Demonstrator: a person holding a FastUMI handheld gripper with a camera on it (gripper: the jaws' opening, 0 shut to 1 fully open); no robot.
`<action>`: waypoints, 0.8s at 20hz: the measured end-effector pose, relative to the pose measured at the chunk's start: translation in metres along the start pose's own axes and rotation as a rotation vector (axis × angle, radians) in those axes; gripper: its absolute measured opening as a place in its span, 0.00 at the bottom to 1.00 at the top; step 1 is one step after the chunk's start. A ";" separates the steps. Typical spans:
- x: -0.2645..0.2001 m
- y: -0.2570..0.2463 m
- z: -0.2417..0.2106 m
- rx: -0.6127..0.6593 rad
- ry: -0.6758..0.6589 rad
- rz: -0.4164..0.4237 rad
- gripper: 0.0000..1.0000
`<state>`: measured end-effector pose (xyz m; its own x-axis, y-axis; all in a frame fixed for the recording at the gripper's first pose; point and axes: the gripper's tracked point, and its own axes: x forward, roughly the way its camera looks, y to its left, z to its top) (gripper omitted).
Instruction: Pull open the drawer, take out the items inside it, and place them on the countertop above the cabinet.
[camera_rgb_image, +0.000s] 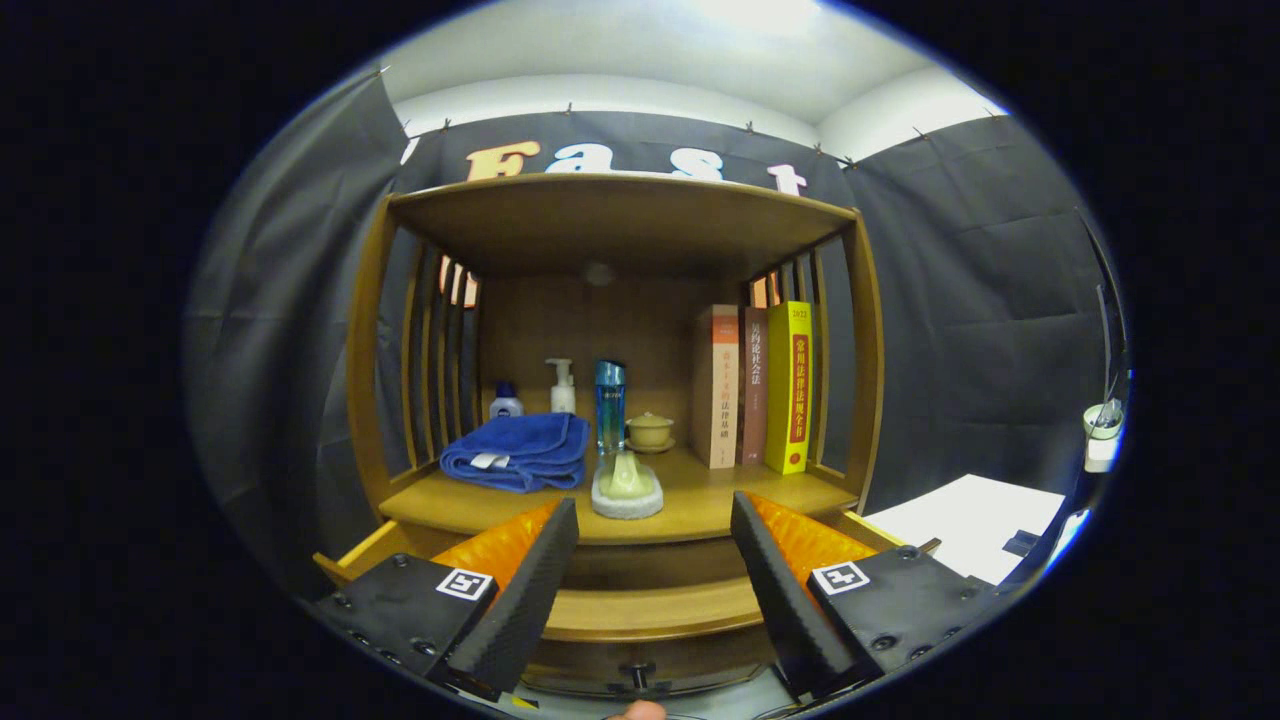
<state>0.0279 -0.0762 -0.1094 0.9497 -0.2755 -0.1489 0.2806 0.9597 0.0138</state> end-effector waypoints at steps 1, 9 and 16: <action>-0.003 0.004 -0.007 -0.001 0.004 0.013 1.00; -0.043 0.002 -0.059 0.027 0.019 0.036 0.99; -0.059 -0.021 -0.104 0.077 0.070 -0.014 0.99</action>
<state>-0.0488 -0.0744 -0.2032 0.9344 -0.2815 -0.2185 0.3059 0.9481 0.0867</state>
